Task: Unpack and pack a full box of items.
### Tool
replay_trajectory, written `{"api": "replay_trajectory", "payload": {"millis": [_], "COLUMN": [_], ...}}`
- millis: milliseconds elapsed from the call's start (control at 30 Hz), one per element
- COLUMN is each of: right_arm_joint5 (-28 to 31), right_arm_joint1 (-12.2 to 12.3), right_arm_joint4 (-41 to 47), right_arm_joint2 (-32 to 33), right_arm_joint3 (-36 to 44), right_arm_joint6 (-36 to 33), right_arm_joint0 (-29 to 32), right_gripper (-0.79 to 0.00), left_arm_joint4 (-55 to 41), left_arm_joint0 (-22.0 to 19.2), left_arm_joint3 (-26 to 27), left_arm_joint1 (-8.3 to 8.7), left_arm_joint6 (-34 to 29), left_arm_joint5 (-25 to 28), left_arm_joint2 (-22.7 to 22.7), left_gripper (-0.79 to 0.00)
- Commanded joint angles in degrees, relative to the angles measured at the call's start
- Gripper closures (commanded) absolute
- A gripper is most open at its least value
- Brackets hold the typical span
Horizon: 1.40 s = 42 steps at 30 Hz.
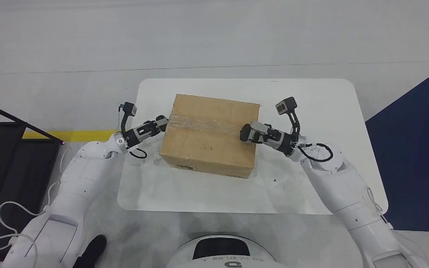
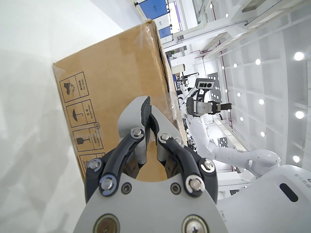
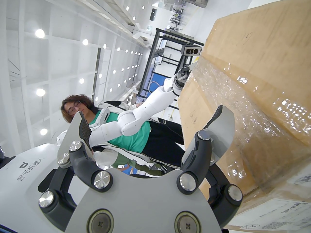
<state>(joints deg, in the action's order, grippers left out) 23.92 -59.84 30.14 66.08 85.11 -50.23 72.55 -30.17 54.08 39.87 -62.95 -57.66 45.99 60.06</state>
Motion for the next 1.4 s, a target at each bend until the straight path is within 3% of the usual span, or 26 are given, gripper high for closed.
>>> {"api": "replay_trajectory", "payload": {"millis": [0, 567, 1367], "right_arm_joint5": [-1.38, -14.91, -26.12], "right_arm_joint1": [-0.03, -1.48, -6.62], "right_arm_joint4": [0.67, -4.18, -5.88], "right_arm_joint2": [0.26, -3.76, -16.0], "right_arm_joint3": [0.22, -0.25, -4.92], "right_arm_joint6": [0.31, 7.47, 12.38], "right_arm_joint0": [0.12, -3.83, -15.56], "right_gripper": [-0.785, -0.785, -0.785], "left_arm_joint4": [0.0, 0.0, 0.0], "left_arm_joint0": [0.0, 0.0, 0.0], "left_arm_joint3": [0.0, 0.0, 0.0], "left_arm_joint1": [0.0, 0.0, 0.0], "left_arm_joint6": [0.0, 0.0, 0.0], "left_arm_joint5": [0.0, 0.0, 0.0], "left_arm_joint2": [0.0, 0.0, 0.0], "left_gripper": [0.0, 0.0, 0.0]}}
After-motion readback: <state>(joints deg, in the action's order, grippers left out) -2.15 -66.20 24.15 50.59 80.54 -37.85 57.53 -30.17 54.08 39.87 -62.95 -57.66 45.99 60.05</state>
